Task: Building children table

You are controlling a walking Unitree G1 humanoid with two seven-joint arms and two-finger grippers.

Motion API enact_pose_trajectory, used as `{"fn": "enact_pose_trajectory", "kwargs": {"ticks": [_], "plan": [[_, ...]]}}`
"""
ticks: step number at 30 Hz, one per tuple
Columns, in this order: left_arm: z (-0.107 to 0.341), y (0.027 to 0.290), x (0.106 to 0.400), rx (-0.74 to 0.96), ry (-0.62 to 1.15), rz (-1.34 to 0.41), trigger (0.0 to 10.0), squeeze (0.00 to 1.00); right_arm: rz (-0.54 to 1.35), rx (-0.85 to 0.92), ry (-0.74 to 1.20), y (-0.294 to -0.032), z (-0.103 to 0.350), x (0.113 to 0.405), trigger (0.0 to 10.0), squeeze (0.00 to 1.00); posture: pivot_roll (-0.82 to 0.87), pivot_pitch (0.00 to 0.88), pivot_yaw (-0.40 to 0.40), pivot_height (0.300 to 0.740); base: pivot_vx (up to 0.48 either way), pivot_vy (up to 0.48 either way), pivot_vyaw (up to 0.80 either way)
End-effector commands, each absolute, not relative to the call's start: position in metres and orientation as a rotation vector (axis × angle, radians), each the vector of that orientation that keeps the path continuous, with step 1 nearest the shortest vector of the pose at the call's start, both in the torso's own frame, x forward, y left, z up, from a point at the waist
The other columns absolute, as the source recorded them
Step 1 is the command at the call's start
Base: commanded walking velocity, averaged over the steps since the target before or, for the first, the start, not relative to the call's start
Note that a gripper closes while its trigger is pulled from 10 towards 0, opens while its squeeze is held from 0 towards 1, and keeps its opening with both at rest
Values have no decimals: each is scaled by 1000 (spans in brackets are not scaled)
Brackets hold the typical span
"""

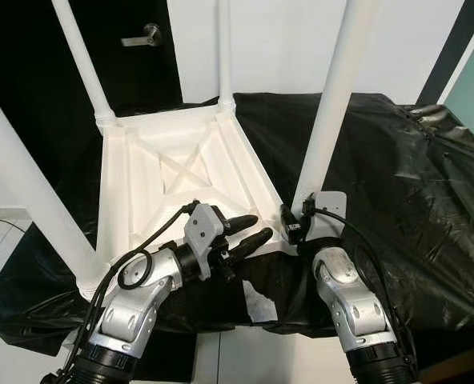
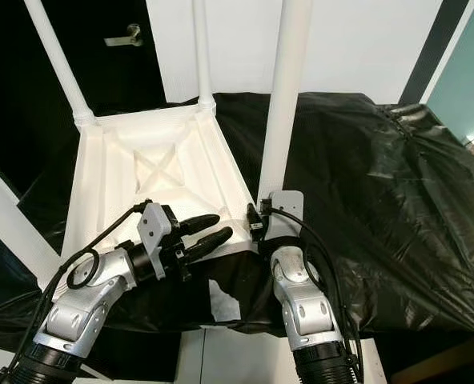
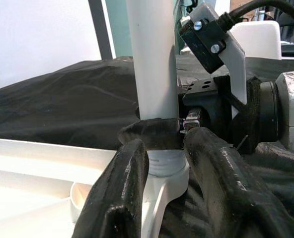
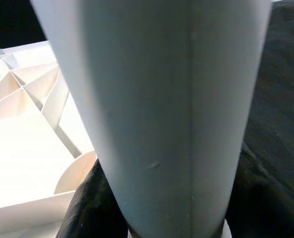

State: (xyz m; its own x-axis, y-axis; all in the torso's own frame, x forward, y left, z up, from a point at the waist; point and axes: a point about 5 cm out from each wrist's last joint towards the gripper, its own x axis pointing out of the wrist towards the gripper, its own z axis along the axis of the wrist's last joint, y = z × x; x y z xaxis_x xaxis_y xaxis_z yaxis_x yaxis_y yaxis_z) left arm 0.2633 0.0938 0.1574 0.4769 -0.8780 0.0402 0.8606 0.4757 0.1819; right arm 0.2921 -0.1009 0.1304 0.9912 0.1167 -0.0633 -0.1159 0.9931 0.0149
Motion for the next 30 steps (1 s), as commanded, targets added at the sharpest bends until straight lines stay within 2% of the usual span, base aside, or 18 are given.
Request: {"fn": "enact_pose_trajectory", "kwargs": {"ticks": [1,3,4,5,9,17,18,19,26,30], "plan": [[156,93,260,158,-124,-1078,10000,0,113,70,178,-92,109,286,10000,0,-13,0,-3,740,0,0,0],[157,93,261,160,-124,-1077,10000,0,120,58,163,-90,112,285,10000,0,-14,0,-3,740,0,0,0],[157,94,261,161,-125,-1075,10000,0,118,48,152,-89,115,285,10000,161,-12,0,-5,740,0,0,0],[157,94,261,161,-125,-1073,10000,0,118,39,142,-91,116,286,10000,1000,-13,0,-5,740,0,0,0],[157,94,261,162,-125,-1071,10000,0,106,35,135,-96,118,286,10000,1000,-13,0,-3,740,0,0,0],[157,93,261,165,-124,-1076,10000,0,254,34,80,-117,121,278,10000,1000,-22,0,6,740,0,0,0],[157,93,262,168,-124,-1078,10000,0,343,0,59,-128,123,275,10000,569,-27,0,10,740,0,0,0],[158,93,263,169,-125,-1079,10000,0,400,-26,44,-134,125,274,10000,0,-31,0,15,740,0,0,0],[159,92,266,173,-130,-1080,10000,0,608,-109,9,-150,138,278,10000,0,-38,0,24,740,0,0,0],[160,92,267,174,-133,-1079,10000,0,654,-125,12,-152,140,280,10000,0,-40,0,27,740,0,0,0]]}}
